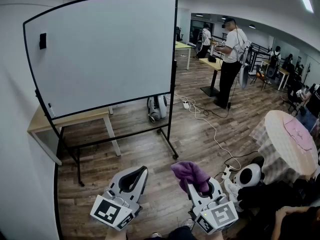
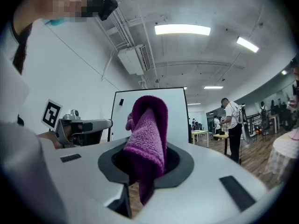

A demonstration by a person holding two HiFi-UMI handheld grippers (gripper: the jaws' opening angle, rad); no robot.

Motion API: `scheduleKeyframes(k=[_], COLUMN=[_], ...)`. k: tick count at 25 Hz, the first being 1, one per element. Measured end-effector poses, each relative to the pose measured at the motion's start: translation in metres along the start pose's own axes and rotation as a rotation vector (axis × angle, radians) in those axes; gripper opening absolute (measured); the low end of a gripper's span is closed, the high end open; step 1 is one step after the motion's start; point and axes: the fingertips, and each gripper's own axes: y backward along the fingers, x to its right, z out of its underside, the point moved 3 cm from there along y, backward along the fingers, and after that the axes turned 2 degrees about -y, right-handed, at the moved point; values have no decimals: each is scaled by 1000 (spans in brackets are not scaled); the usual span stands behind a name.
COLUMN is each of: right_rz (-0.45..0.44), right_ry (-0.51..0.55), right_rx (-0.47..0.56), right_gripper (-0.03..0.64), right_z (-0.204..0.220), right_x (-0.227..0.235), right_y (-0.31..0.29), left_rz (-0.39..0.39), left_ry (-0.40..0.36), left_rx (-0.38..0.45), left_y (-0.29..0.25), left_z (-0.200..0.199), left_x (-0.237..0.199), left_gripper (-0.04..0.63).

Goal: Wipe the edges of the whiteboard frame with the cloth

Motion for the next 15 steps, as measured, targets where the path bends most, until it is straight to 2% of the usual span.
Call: scheduleKeyframes(k=[15], right_rz=[20], right_ry=[9], right_rx=[3], right_gripper=[75], right_z=[-1], right_x=[-5], right_y=[-6], left_rz=[15], left_ry=[14], left_rx=[13], left_y=[0], left_z=[0], left_x=[-9], left_gripper=[17])
